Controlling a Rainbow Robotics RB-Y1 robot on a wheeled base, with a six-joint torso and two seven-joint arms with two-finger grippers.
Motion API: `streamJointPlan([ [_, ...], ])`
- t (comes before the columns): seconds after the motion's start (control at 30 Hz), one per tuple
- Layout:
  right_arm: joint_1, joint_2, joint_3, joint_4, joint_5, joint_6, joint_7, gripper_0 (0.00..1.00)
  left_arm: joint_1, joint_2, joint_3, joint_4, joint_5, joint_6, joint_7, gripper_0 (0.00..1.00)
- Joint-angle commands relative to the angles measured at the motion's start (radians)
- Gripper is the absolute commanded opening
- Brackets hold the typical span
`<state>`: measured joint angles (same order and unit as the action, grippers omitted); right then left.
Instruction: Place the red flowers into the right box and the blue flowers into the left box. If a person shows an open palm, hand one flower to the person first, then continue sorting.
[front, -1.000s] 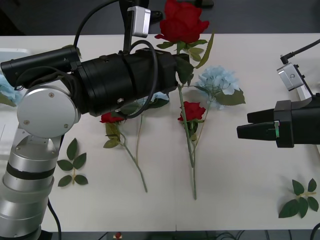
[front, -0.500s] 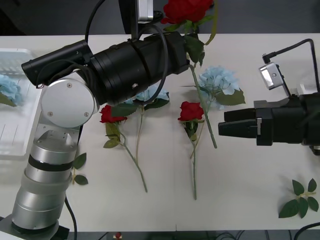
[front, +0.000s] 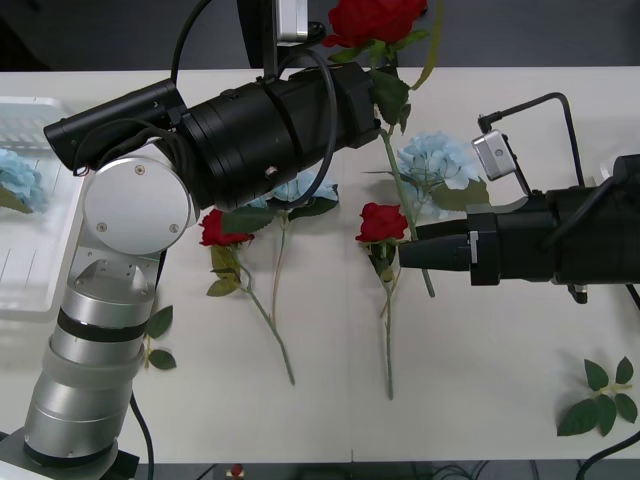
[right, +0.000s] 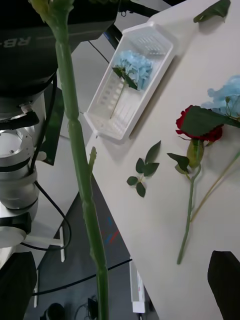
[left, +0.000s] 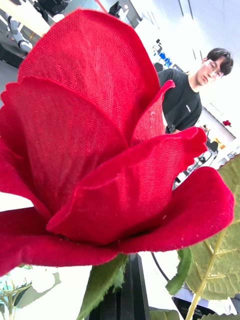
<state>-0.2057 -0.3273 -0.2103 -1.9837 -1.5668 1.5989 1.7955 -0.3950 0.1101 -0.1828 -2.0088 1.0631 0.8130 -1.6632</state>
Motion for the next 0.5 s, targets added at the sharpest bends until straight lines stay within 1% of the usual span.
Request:
streamJointPlan([
  [0.03, -0.021, 0.007, 0.025, -0.020, -0.007, -0.030, -0.004, 1.00, -0.021, 0.005, -0.003, -0.021, 0.014, -0.005, -0.027, 0.00],
  [0.1, -0.021, 0.007, 0.032, -0.020, -0.006, -0.036, -0.007, 1.00, -0.019, 0.003, -0.003, -0.021, 0.014, -0.006, -0.027, 0.00],
  [0.13, -0.023, 0.011, 0.032, -0.021, -0.007, -0.037, -0.010, 0.92, -0.019, 0.005, -0.003, -0.021, 0.014, -0.005, -0.026, 0.00],
  [0.17, -0.023, 0.011, 0.034, -0.021, -0.007, -0.037, -0.011, 0.82, -0.019, 0.005, -0.004, -0.021, 0.014, -0.005, -0.026, 0.00],
  [0.2, -0.024, 0.013, 0.034, -0.021, -0.007, -0.037, -0.013, 0.67, -0.019, 0.005, -0.003, -0.021, 0.014, -0.005, -0.024, 0.00],
  [0.23, -0.024, 0.016, 0.035, -0.020, -0.007, -0.036, -0.018, 0.15, -0.019, 0.005, -0.003, -0.021, 0.014, -0.006, -0.024, 0.00],
  [0.27, -0.024, 0.016, 0.035, -0.021, -0.007, -0.037, -0.018, 0.07, -0.018, 0.005, -0.004, -0.021, 0.014, -0.005, -0.024, 0.00],
  [0.3, -0.023, 0.017, 0.034, -0.021, -0.009, -0.036, -0.021, 0.00, -0.018, 0.005, -0.004, -0.021, 0.014, -0.005, -0.024, 0.00],
  [0.5, -0.023, 0.017, 0.035, -0.020, -0.012, -0.037, -0.028, 0.00, -0.016, 0.008, -0.004, -0.021, 0.020, -0.005, -0.024, 0.00],
])
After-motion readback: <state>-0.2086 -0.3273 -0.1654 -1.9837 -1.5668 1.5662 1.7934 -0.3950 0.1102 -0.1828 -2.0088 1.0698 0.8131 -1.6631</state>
